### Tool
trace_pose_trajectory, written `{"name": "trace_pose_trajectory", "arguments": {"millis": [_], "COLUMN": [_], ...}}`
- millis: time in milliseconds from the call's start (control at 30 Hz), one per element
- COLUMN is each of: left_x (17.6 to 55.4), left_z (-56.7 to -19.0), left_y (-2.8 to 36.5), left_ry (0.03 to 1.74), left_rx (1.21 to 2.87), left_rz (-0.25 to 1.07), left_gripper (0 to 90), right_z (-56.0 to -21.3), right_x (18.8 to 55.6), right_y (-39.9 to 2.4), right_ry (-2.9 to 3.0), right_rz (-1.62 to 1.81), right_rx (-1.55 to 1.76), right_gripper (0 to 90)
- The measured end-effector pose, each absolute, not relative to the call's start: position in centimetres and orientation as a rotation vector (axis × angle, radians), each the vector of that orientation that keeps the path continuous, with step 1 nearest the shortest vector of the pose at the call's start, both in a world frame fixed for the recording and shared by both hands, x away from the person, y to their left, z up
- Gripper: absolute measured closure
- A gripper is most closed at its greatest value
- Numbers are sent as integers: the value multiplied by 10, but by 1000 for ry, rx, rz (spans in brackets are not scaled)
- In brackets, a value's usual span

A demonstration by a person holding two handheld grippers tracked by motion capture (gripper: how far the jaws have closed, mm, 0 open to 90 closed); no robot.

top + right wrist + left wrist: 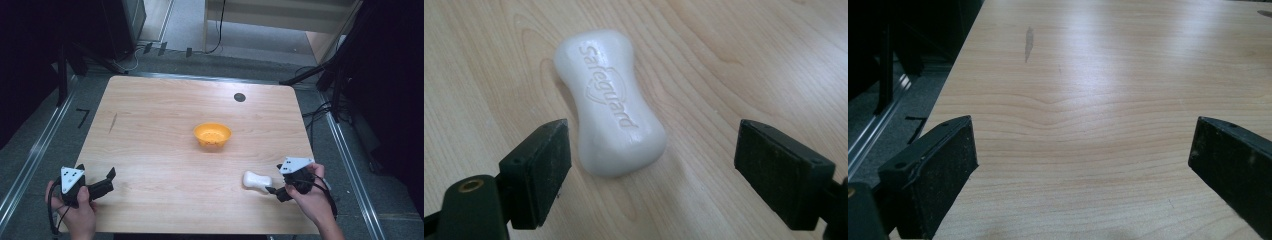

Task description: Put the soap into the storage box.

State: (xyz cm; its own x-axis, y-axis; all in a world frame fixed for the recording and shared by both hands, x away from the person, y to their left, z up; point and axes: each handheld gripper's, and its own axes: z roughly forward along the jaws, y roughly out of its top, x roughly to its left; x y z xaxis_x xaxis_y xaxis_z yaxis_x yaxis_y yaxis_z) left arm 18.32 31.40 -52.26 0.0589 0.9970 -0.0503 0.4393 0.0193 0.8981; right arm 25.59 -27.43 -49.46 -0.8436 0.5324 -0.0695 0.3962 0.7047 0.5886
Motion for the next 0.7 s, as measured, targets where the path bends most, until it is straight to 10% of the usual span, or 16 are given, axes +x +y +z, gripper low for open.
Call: {"name": "trace_pose_trajectory", "arguments": {"millis": [700], "left_x": [184], "left_z": [-523], "left_y": [313], "left_ry": [1491], "left_rx": [1562], "left_rz": [876], "left_gripper": [0], "right_z": [-497], "right_x": [278], "right_y": [-239], "right_ry": [2908], "right_rz": [680], "right_rx": [600], "right_gripper": [317]}}
